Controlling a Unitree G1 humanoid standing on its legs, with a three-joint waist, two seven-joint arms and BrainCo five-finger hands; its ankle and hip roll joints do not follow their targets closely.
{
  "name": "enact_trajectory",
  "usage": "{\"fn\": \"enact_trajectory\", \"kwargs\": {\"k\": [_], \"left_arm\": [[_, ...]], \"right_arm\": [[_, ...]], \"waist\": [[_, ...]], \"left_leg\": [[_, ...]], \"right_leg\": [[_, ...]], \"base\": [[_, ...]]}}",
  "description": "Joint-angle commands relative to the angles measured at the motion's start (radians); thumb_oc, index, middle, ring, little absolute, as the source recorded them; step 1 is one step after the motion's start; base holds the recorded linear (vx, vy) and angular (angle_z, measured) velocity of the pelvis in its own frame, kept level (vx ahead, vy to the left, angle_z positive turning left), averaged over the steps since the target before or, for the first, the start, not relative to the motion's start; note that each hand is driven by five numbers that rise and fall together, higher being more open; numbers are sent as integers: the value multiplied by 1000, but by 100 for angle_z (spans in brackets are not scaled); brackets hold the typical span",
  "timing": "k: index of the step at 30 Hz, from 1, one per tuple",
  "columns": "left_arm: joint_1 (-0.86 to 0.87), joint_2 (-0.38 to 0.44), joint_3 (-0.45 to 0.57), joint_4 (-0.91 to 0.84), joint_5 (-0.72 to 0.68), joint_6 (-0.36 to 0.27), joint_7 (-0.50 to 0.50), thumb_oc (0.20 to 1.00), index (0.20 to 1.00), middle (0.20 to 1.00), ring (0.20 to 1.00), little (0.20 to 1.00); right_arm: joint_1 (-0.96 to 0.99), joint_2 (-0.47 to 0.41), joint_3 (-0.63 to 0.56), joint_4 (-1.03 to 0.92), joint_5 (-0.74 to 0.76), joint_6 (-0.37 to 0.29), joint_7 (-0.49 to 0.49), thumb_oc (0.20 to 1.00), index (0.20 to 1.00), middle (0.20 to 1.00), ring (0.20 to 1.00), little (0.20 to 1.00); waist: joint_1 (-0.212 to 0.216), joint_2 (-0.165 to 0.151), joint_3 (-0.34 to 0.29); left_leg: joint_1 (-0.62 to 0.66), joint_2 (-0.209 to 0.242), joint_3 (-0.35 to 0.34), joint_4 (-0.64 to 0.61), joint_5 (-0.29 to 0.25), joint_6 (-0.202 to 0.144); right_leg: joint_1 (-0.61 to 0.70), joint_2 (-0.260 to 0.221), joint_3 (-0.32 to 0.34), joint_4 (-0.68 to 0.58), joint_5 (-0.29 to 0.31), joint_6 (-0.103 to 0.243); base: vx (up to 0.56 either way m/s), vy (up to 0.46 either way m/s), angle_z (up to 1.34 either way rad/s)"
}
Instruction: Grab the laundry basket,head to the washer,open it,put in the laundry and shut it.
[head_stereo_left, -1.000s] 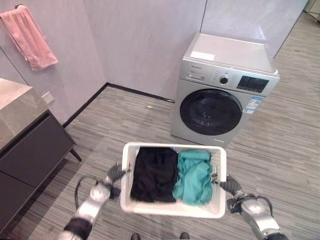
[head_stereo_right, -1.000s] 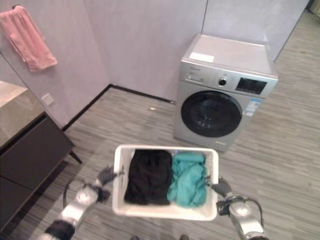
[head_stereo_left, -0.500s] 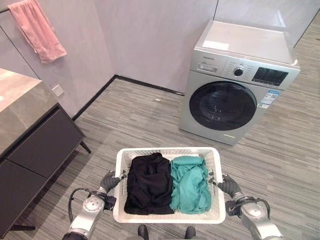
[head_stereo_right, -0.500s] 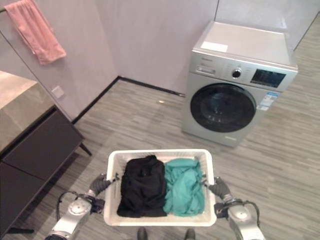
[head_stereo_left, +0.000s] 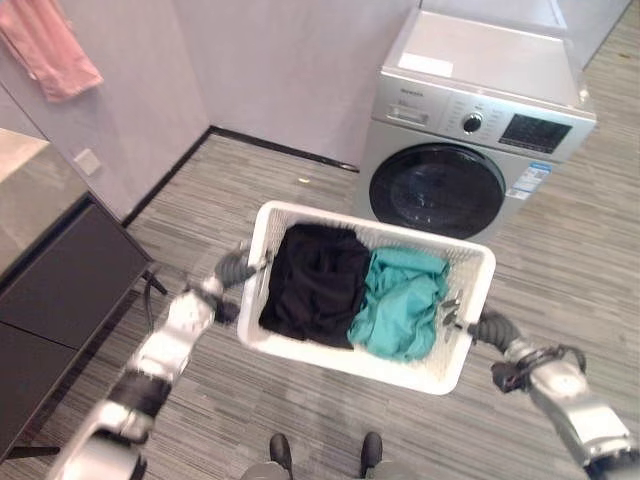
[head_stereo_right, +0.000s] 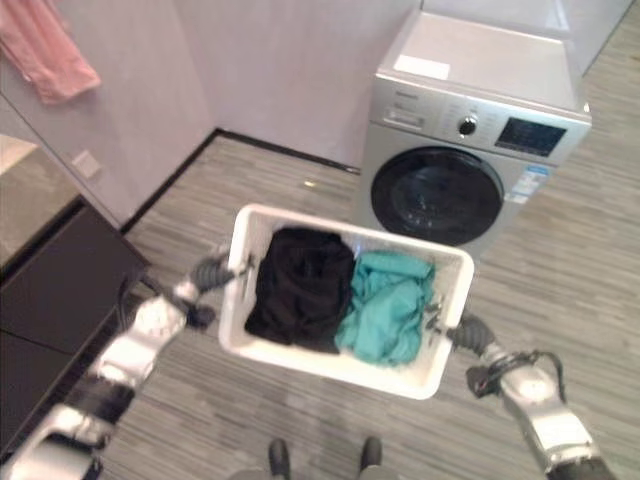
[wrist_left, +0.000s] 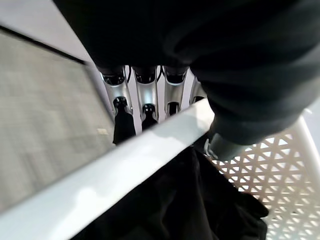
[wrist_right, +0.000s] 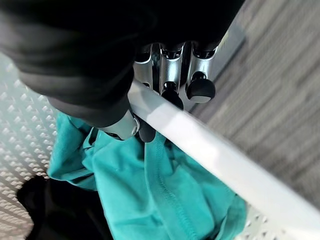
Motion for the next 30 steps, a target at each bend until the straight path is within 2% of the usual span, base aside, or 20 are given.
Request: {"fn": "enact_trajectory", "kwargs": {"k": [1, 2, 3, 4, 5, 6, 7, 10, 13, 15, 17, 18, 20, 21, 22, 23, 24, 26, 28, 30], "left_arm": [[-189, -20, -39, 76, -40, -73, 16, 200, 200, 200, 200, 200], [-191, -21, -41, 78, -40, -74, 16, 200, 200, 200, 200, 200], [-243, -35, -81, 99, -57, -71, 19, 200, 200, 200, 200, 200], [-300, -49, -123, 124, -62, -69, 24, 200, 200, 200, 200, 200], [-331, -32, -132, 141, -73, -68, 35, 200, 200, 200, 200, 200], [-331, -32, -132, 141, -73, -68, 35, 200, 200, 200, 200, 200], [-342, -9, -129, 140, -104, -68, 38, 200, 200, 200, 200, 200], [-371, 16, -132, 179, -153, -77, 52, 200, 200, 200, 200, 200], [-404, 36, -122, 219, -161, -89, 69, 200, 200, 200, 200, 200], [-409, 35, -124, 229, -163, -92, 71, 200, 200, 200, 200, 200], [-425, 34, -131, 256, -153, -93, 71, 200, 200, 200, 200, 200], [-425, 36, -129, 253, -157, -94, 73, 200, 200, 200, 200, 200], [-411, 32, -127, 247, -170, -101, 79, 200, 200, 200, 200, 200], [-410, 30, -128, 247, -170, -101, 79, 200, 200, 200, 200, 200], [-399, 30, -124, 240, -183, -104, 88, 200, 200, 200, 200, 200], [-392, 35, -119, 231, -190, -100, 90, 200, 200, 200, 200, 200], [-381, 48, -111, 219, -198, -97, 91, 200, 200, 200, 200, 200], [-368, 85, -94, 175, -209, -83, 91, 200, 200, 200, 200, 200], [-347, 100, -77, 143, -223, -80, 96, 200, 200, 200, 200, 200], [-347, 101, -79, 146, -224, -81, 100, 200, 200, 200, 200, 200]], "right_arm": [[-65, -111, -91, 11, 52, -34, -4, 200, 200, 200, 200, 200], [-64, -110, -93, 10, 52, -34, -4, 200, 200, 200, 200, 200], [-39, -116, -140, 11, 61, -34, -17, 200, 200, 200, 200, 200], [-24, -117, -175, -12, 70, -38, -30, 200, 200, 200, 200, 200], [-62, -132, -164, -9, 67, -47, -38, 200, 200, 200, 200, 200], [-63, -132, -164, -8, 67, -47, -38, 200, 200, 200, 200, 200], [-118, -151, -149, 23, 72, -46, -51, 200, 200, 200, 200, 200], [-199, -177, -104, 87, 94, -44, -74, 200, 200, 200, 200, 200], [-207, -182, -103, 89, 103, -48, -75, 200, 200, 200, 200, 200], [-198, -180, -107, 83, 101, -48, -74, 200, 200, 200, 200, 200], [-173, -189, -124, 58, 98, -53, -68, 200, 200, 200, 200, 200], [-156, -193, -143, 50, 104, -51, -66, 200, 200, 200, 200, 200], [-121, -208, -162, 31, 114, -58, -59, 200, 200, 200, 200, 200], [-117, -209, -165, 29, 114, -57, -59, 200, 200, 200, 200, 200], [-99, -214, -176, 12, 118, -60, -60, 200, 200, 200, 200, 200], [-92, -223, -182, -1, 123, -62, -62, 200, 200, 200, 200, 200], [-105, -238, -180, -7, 139, -74, -68, 200, 200, 200, 200, 200], [-117, -254, -195, -33, 160, -86, -82, 200, 200, 200, 200, 200], [-114, -264, -222, -64, 156, -94, -102, 200, 200, 200, 200, 200], [-121, -257, -218, -71, 147, -92, -108, 200, 200, 200, 200, 200]], "waist": [[3, 6, -11], [4, 6, -12], [-16, 17, -8], [-36, 23, 18], [-45, 33, 49], [-45, 33, 49], [-57, 42, 57], [-78, 52, 67], [-103, 44, 69], [-104, 49, 67], [-107, 29, 36], [-113, 30, 20], [-131, 40, -10], [-131, 42, -12], [-137, 47, -23], [-136, 45, -29], [-128, 43, -30], [-106, 27, -18], [-90, 3, -2], [-72, -6, 11]], "left_leg": [[-31, 14, 17, 135, -151, 15], [-34, 13, 17, 137, -152, 16], [-27, 4, 1, 128, -155, 36], [-18, -3, -11, 133, -159, 55], [12, 0, 8, 130, -176, 70], [12, 0, 8, 130, -175, 70], [79, -7, 17, 103, -207, 71], [134, -6, 26, 80, -230, 59], [184, -3, 17, 75, -257, 37], [200, 3, 15, 78, -273, 34], [247, 6, 27, 94, -302, 16], [255, 23, 24, 115, -317, 10], [255, 77, 18, 193, -285, -12], [252, 81, 17, 197, -287, -15], [231, 132, 5, 280, -222, -36], [200, 168, 1, 377, -178, -38], [146, 224, -16, 536, -83, -60], [54, 285, -88, 759, 45, -62], [-65, 303, -158, 905, 71, -35], [-160, 211, -205, 868, -13, -16]], "right_leg": [[19, -106, -29, 67, -42, 72], [15, -107, -28, 71, -44, 72], [-24, -107, -10, 209, -81, 64], [-109, -94, 22, 402, -88, 65], [-175, -103, -12, 540, -86, 76], [-176, -103, -12, 539, -86, 76], [-212, -108, -30, 540, -82, 93], [-258, -80, 3, 383, -59, 87], [-287, -71, 69, 158, 10, 107], [-277, -74, 65, 113, 30, 117], [-258, -94, -14, 93, 57, 118], [-237, -88, -26, 99, 57, 117], [-208, -44, 2, 125, 40, 88], [-209, -42, 0, 127, 37, 87], [-197, -7, 9, 151, 7, 56], [-176, 14, 5, 157, -18, 30], [-136, 47, -9, 151, -44, -10], [-69, 120, 13, 123, -88, -85], [-5, 151, 44, 103, -118, -125], [14, 142, 77, 108, -127, -119]], "base": [[5, 94, 3], [45, 176, 10], [48, 212, 14], [76, 306, 12], [36, 188, 17], [225, 154, -7], [272, 57, -27], [273, -10, -59], [300, -118, -25], [272, -122, 3], [430, -248, 6], [425, -245, 12], [363, -243, 20], [306, -310, 34], [263, -317, 20], [361, -501, -3], [307, -516, -9], [301, -534, -14], [288, -383, -67], [165, -63, -36]]}}
